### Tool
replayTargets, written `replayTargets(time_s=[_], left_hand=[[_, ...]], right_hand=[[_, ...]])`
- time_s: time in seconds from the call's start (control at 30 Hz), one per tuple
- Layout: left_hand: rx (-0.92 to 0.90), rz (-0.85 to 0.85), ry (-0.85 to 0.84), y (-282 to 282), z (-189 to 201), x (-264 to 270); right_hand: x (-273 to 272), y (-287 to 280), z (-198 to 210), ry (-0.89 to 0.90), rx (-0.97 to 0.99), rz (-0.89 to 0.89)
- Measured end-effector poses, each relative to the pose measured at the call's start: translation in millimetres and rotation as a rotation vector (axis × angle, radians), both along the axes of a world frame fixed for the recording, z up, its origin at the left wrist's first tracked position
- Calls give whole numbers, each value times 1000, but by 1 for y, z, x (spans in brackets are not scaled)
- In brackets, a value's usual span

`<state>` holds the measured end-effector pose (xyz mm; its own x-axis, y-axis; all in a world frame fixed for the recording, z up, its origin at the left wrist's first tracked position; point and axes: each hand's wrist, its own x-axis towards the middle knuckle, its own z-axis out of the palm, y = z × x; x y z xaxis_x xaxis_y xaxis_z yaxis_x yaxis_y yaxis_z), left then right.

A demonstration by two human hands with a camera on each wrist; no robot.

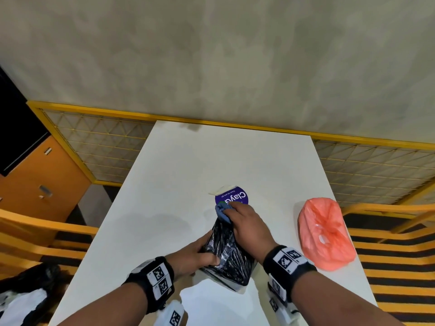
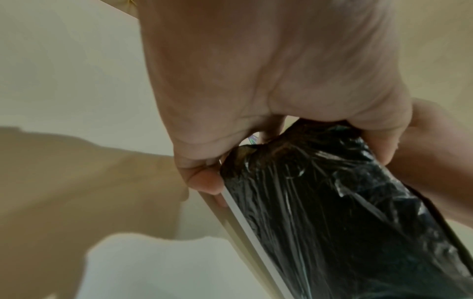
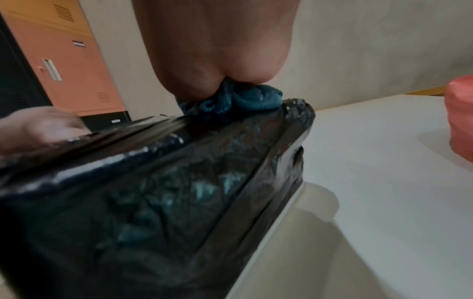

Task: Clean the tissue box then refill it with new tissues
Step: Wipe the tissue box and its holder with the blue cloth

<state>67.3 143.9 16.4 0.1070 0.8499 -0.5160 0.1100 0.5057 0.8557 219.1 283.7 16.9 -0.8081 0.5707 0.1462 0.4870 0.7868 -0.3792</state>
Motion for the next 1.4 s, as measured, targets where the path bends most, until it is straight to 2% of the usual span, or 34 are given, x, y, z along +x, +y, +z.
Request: replayTargets(time_s=[0.13, 0.23, 0.27, 0.43, 0.5, 0.63, 0.8, 0.9, 1.0, 1.07, 1.1, 1.17, 1.3, 1.4], left_hand=[[-22, 6, 33, 1, -5, -2], [-59, 0, 52, 0, -3, -5], [-54, -6, 60, 0, -3, -6], [-35, -17, 108, 7, 6, -4], [9, -42, 116, 10, 9, -1], [44, -42, 100, 12, 7, 0], [43, -12, 46, 11, 3, 2], [39, -5, 21, 9, 3, 2], [17, 11, 60, 8, -2, 0], [-5, 19, 92, 8, -5, -3], [-23, 15, 108, 7, -10, -4], [-42, 23, 122, 8, -10, -4], [11, -7, 129, 8, -3, -2], [50, -9, 71, 8, 1, 0]], right_hand=[[-13, 8, 3, -1, -35, -45], [-13, 21, 11, 122, -119, -164], [-9, 21, 16, 165, -112, -147], [14, -30, 24, 81, 31, 384], [20, -44, 11, 70, 46, 447], [18, -29, -7, 82, 82, 333], [1, -3, -6, 36, 131, 189], [-6, 12, -5, 43, 96, 96], [-11, 19, 6, 247, -93, -47], [-4, 19, 19, 405, -131, -137], [3, 14, 24, 431, -111, -119], [24, -5, 28, 385, -58, 32], [67, -58, -2, 112, 70, 349], [82, -78, -23, 50, 94, 365]])
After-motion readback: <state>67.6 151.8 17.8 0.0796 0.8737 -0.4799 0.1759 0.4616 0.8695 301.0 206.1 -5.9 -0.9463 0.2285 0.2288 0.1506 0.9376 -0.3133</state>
